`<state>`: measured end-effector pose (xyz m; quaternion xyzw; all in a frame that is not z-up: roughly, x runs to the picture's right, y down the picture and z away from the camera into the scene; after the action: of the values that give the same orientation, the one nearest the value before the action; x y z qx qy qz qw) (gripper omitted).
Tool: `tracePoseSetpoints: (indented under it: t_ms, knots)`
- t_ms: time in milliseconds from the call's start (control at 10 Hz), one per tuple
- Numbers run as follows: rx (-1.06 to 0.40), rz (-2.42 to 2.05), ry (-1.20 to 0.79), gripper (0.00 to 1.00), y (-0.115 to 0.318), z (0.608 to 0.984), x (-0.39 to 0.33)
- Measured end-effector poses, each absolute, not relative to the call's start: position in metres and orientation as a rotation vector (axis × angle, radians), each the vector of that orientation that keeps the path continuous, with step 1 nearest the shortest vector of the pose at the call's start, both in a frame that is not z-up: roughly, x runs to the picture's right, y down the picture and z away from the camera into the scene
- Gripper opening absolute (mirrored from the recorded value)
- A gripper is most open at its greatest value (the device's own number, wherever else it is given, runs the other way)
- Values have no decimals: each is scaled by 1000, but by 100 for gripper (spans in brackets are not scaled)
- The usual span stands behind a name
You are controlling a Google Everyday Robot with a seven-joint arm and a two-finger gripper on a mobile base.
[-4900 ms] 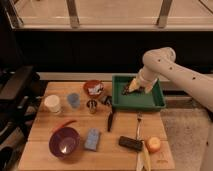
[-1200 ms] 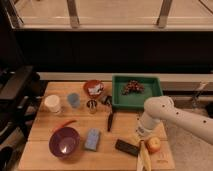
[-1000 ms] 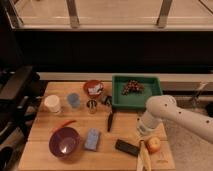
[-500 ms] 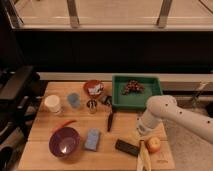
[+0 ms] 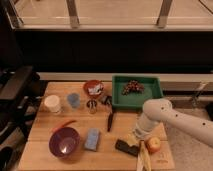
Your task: Place eraser in tray
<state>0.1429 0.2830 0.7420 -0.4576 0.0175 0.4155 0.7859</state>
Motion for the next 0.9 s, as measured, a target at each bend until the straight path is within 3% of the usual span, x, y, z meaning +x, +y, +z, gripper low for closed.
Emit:
tracePoseSetpoints:
  t_ms: [900]
  knots:
    - [-1014, 917, 30, 71, 312, 750, 133]
